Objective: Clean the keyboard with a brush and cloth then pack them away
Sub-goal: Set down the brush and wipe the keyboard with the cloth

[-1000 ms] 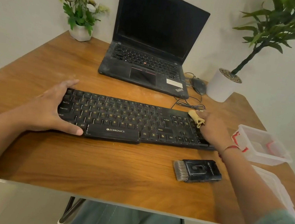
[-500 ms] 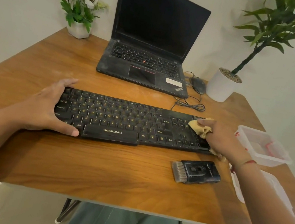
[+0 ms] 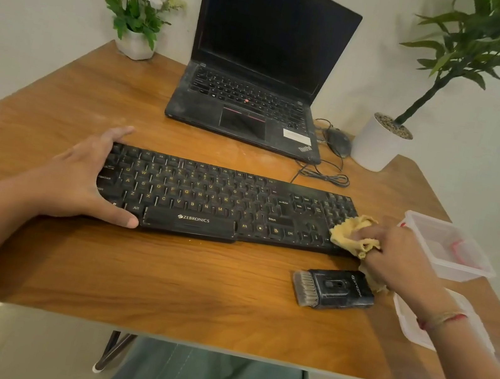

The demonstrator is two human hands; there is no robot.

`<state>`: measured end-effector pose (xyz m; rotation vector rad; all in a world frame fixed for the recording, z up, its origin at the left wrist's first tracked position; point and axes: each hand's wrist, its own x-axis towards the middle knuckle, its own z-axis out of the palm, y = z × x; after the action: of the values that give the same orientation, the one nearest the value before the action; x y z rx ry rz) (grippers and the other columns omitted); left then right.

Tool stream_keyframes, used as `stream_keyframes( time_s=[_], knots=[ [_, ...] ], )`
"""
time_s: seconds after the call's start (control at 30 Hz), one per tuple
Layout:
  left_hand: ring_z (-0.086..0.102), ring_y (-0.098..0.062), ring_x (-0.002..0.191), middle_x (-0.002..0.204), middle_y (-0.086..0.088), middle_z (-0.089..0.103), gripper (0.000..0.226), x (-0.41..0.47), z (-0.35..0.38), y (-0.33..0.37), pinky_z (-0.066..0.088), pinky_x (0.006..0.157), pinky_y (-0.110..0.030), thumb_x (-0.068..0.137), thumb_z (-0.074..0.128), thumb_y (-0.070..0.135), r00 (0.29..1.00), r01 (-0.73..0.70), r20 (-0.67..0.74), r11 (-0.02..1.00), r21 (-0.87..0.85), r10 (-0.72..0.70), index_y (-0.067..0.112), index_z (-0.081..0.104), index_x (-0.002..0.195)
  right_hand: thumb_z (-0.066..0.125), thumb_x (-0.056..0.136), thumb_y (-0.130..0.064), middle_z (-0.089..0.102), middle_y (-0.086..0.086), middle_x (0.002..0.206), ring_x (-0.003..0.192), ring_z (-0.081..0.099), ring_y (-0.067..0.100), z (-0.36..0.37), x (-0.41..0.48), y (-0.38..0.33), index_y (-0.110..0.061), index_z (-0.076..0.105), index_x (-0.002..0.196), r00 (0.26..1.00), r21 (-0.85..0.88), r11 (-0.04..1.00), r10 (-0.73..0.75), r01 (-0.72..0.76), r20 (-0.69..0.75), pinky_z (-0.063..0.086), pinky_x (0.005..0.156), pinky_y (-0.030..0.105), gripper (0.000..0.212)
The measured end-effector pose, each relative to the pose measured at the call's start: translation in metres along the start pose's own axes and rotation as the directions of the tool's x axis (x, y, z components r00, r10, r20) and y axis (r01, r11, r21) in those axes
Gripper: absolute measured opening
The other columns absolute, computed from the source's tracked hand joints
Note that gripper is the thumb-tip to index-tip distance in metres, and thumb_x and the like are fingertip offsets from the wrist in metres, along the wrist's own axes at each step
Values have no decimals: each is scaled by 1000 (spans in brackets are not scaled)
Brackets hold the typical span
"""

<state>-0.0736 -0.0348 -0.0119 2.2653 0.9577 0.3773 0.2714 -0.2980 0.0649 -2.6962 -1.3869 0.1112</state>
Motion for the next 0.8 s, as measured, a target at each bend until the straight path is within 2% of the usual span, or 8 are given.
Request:
stream_keyframes(
  time_s=[0.13,0.2,0.3,0.37,0.47,0.53,0.6,0.8],
  knots=[
    [32,-21,133,149,2,28,125,0,0,0,30,109,-46,15,67,89,1000,-16,-3,1000,-24,16,71,1,120,53,78,3,65,12,82,63,56,20,-6,0,5,-3,72,88,998,4,1000,15,-15,61,46,56,28,22],
    [32,-19,133,149,3,27,125,-1,0,0,30,108,-43,16,67,89,1000,-23,-5,999,-31,23,71,2,122,52,77,3,54,17,62,57,47,24,-12,11,12,9,63,75,991,101,990,111,-103,-79,38,52,32,13],
    [32,-18,132,149,4,26,124,-2,0,-1,31,108,-45,19,68,89,1000,-26,8,999,-29,26,71,4,123,47,79,-2,46,14,52,49,44,29,-26,33,8,-1,48,55,920,276,955,200,-106,-338,38,46,36,23],
    [34,-19,131,149,4,27,122,-2,0,-1,32,108,-47,20,68,89,1000,-26,13,999,-18,26,73,3,123,44,83,-1,61,13,64,52,56,32,-30,49,-9,-7,60,69,935,365,931,154,-29,-319,46,41,36,22],
    [35,-20,131,149,3,29,122,-2,0,0,33,108,-48,19,68,89,1000,-20,5,1000,-13,20,74,2,121,48,90,2,64,-2,94,67,56,10,-13,68,-42,-23,68,106,989,259,961,-62,95,-132,40,45,13,36],
    [36,-21,131,149,2,30,122,-3,0,0,33,107,-48,19,68,89,1000,-17,-1,1000,-11,17,73,2,121,51,88,4,61,-1,116,90,57,12,5,75,-58,-24,65,117,969,86,966,-243,245,-33,46,70,13,43],
    [35,-23,132,148,0,32,125,-2,0,2,30,109,-49,19,67,89,1000,-10,-18,1000,17,11,70,2,124,52,82,9,57,1,130,115,53,19,19,81,-61,-25,61,126,935,-90,930,-354,355,30,43,97,28,56],
    [30,-24,138,149,-3,36,132,-2,0,5,0,116,-41,18,58,94,999,-13,-46,997,74,17,53,4,132,54,82,6,62,7,126,112,57,26,8,79,-14,-26,62,125,975,-222,951,-224,216,-10,45,94,35,54]
  ],
)
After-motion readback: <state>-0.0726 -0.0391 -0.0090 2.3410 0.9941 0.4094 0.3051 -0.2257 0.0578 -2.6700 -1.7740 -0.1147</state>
